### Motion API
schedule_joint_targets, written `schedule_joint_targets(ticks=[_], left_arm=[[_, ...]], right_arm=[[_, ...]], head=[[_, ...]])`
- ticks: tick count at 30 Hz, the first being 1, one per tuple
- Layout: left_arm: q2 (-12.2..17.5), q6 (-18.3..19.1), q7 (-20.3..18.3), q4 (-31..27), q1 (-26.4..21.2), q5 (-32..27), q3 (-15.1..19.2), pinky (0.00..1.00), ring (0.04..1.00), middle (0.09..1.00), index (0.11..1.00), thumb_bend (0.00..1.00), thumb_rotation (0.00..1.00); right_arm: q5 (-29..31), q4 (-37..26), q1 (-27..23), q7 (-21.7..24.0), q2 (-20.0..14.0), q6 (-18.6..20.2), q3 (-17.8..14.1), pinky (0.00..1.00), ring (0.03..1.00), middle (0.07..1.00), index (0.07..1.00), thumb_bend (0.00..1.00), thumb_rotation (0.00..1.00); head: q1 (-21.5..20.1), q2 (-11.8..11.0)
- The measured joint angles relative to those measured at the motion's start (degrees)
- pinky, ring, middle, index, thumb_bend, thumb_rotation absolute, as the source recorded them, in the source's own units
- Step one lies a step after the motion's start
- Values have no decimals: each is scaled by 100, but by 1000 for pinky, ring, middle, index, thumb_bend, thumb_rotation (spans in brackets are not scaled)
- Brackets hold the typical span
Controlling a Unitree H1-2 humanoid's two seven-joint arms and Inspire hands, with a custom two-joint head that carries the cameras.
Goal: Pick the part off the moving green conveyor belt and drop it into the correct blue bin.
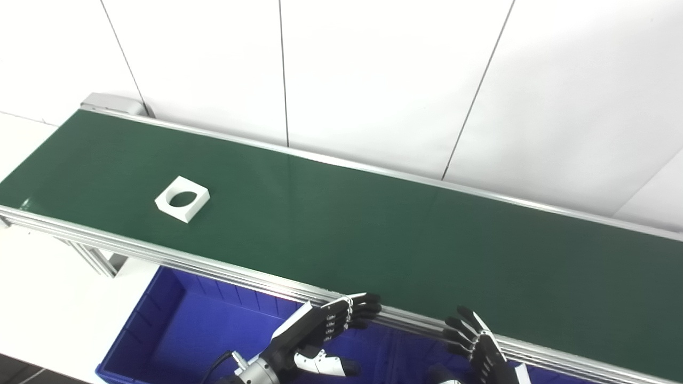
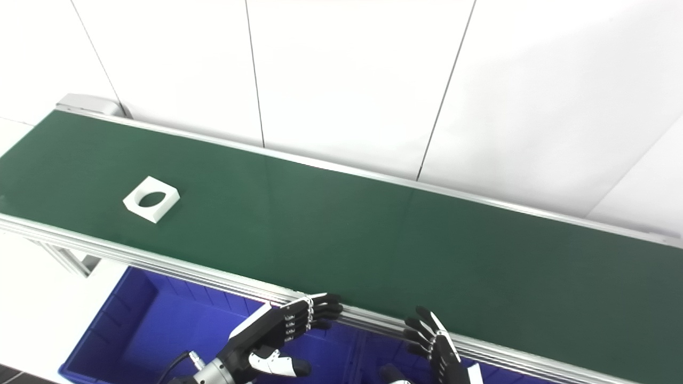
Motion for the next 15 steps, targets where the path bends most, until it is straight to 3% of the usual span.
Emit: schedule_joint_targets(ticks=[15], left_arm=[[-63, -63, -3, 197, -79, 0, 5, 863, 886, 870, 870, 1000, 423]], right_arm=[[141, 227, -45, 2, 8, -146, -40, 730, 783, 827, 899, 592, 459]], head=[[9, -71]])
